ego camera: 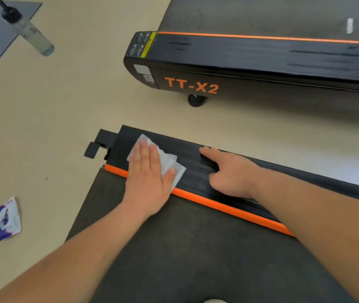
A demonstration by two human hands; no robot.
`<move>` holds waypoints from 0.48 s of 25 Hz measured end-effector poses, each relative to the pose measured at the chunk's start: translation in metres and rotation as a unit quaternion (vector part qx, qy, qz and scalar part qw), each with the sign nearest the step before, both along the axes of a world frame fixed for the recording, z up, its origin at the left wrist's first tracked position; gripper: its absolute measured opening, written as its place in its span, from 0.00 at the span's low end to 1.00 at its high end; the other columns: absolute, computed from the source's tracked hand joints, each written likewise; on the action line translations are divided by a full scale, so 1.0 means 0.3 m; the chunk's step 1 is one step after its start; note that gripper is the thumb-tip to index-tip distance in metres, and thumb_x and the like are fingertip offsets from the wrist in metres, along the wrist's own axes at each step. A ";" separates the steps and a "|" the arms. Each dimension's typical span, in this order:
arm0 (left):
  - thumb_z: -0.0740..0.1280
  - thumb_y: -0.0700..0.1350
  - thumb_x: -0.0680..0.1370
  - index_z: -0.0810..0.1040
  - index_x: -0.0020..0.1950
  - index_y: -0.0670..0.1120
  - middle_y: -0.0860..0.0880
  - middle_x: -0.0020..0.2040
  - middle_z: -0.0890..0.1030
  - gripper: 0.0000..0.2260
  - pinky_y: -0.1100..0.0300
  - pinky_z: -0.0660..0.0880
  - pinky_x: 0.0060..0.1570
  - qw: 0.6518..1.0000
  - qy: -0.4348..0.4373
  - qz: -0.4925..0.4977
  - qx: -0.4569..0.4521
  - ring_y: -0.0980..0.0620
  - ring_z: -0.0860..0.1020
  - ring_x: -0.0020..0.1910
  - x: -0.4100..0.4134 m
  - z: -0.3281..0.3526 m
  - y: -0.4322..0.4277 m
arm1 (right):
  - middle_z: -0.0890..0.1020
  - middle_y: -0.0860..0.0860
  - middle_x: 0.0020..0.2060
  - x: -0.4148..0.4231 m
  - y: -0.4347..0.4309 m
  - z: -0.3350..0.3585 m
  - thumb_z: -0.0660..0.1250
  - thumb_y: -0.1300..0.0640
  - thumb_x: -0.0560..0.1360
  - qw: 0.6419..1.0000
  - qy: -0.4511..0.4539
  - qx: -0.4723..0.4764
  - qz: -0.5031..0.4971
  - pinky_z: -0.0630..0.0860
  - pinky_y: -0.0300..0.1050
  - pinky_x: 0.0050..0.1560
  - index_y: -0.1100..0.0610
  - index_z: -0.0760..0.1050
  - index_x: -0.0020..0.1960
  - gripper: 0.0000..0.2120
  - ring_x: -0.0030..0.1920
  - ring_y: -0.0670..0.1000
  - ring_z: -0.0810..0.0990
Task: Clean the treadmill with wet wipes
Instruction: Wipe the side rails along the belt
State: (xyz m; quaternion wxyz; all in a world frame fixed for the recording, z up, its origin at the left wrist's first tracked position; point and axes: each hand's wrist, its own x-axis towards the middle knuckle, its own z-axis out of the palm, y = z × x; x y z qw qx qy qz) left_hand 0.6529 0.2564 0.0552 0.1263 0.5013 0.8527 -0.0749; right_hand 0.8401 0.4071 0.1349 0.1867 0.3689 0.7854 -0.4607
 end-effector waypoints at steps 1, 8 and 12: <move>0.37 0.64 0.82 0.37 0.81 0.38 0.36 0.81 0.35 0.37 0.44 0.42 0.80 1.000 0.001 -0.022 0.008 0.42 0.33 0.80 0.062 0.001 0.008 | 0.63 0.43 0.80 -0.001 0.011 0.007 0.60 0.60 0.77 0.999 0.025 -0.028 -0.036 0.61 0.43 0.77 0.42 0.57 0.82 0.35 0.79 0.48 0.62; 0.38 0.59 0.84 0.43 0.82 0.37 0.37 0.82 0.40 0.33 0.44 0.43 0.79 0.967 -0.072 -0.232 0.078 0.41 0.38 0.82 0.661 -0.003 0.185 | 0.83 0.45 0.56 0.375 0.045 0.041 0.56 0.52 0.78 0.968 0.035 0.158 -0.192 0.78 0.51 0.59 0.48 0.79 0.62 0.18 0.58 0.50 0.79; 0.44 0.56 0.85 0.48 0.82 0.39 0.39 0.83 0.43 0.31 0.44 0.46 0.80 0.915 -0.140 -0.374 0.052 0.41 0.40 0.82 1.020 0.037 0.306 | 0.83 0.43 0.44 0.801 0.087 0.093 0.58 0.59 0.79 0.929 -0.026 0.160 -0.332 0.79 0.42 0.45 0.49 0.82 0.58 0.16 0.41 0.43 0.79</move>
